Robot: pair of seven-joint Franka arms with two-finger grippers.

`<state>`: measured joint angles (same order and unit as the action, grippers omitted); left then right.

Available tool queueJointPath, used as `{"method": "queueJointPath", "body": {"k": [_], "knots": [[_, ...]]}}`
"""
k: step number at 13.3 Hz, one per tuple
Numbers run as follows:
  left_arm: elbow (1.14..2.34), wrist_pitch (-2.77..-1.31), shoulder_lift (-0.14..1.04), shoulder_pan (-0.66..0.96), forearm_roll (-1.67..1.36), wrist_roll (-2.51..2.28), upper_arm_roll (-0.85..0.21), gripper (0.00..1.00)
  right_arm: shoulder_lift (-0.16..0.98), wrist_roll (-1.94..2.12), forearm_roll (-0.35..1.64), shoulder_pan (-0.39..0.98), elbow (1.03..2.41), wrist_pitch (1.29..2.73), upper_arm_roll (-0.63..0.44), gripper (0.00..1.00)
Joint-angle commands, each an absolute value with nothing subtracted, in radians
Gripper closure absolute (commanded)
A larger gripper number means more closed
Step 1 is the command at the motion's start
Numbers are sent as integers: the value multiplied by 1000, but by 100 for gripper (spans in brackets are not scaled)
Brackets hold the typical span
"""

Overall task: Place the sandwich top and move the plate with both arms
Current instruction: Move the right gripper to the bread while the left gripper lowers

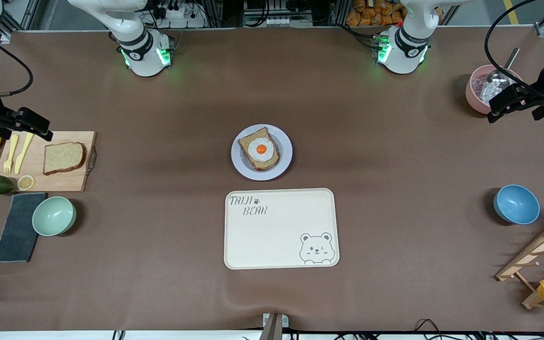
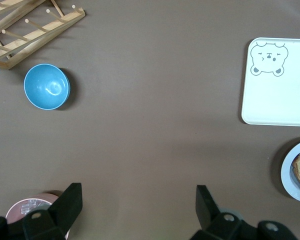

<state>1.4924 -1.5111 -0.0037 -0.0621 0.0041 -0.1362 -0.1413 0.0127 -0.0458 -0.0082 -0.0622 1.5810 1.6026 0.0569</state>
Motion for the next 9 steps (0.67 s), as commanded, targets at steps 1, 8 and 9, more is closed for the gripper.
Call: {"method": "queueJointPath", "body": {"k": [1,8,9], "knots": [[1496,-1516,-15,-63,15,-132,-144,0,18,-46,-2,-72,1572,1597,64,0],[1474,-1517,-9,-61,12,-123,-149,0,17,-46,-2,-74,1572,1597,64,0],[1474,-1517,-8,-61,12,-123,-149,0,18,-46,-2,-74,1572,1595,64,0]]}}
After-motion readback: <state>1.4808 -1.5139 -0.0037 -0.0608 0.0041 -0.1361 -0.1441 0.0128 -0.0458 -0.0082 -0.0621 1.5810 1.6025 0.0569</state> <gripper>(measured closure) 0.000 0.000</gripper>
